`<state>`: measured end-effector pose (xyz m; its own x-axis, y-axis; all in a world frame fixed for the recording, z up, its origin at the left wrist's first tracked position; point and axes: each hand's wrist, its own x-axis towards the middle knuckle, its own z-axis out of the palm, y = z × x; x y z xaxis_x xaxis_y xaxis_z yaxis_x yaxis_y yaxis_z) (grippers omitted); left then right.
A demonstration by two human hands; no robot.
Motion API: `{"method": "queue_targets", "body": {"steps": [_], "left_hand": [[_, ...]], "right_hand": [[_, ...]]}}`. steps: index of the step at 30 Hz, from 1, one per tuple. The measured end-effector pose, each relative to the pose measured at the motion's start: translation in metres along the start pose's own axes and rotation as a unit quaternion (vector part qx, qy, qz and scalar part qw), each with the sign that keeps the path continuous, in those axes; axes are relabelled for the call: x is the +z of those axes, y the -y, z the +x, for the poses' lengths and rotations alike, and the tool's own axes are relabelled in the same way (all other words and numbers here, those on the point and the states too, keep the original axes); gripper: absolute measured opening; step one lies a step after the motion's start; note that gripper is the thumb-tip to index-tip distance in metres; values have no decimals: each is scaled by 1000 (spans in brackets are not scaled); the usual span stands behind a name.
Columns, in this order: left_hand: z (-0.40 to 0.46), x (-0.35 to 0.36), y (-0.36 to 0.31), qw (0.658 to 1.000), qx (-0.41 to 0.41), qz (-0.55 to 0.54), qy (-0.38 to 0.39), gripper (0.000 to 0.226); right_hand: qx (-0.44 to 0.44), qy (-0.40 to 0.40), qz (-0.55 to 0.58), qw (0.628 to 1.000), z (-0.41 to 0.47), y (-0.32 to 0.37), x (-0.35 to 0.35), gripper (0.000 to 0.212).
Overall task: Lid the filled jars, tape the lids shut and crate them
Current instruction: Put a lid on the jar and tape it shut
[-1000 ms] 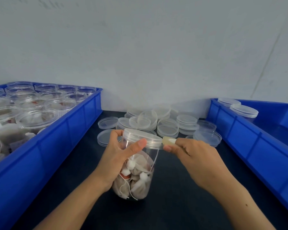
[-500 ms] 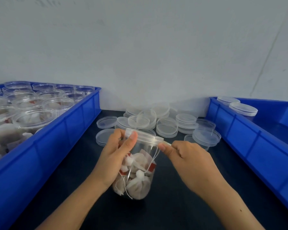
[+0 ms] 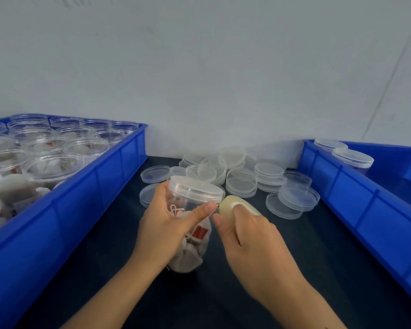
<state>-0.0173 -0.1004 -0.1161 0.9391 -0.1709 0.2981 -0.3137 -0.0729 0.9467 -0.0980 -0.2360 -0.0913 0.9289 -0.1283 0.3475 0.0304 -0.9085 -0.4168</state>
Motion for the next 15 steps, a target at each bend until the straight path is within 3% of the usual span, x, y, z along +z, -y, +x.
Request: {"method": "queue_targets", "body": {"steps": [8,15], "left_hand": [[9,-6,3,997,-20,-74,10,70],[17,-11,7,995,-25,-88,48,74]], "right_hand": [[-36,-10,-55,998,2,-3,-12,62],[-21,-19,-73,997,8,-19,-19,59]]}}
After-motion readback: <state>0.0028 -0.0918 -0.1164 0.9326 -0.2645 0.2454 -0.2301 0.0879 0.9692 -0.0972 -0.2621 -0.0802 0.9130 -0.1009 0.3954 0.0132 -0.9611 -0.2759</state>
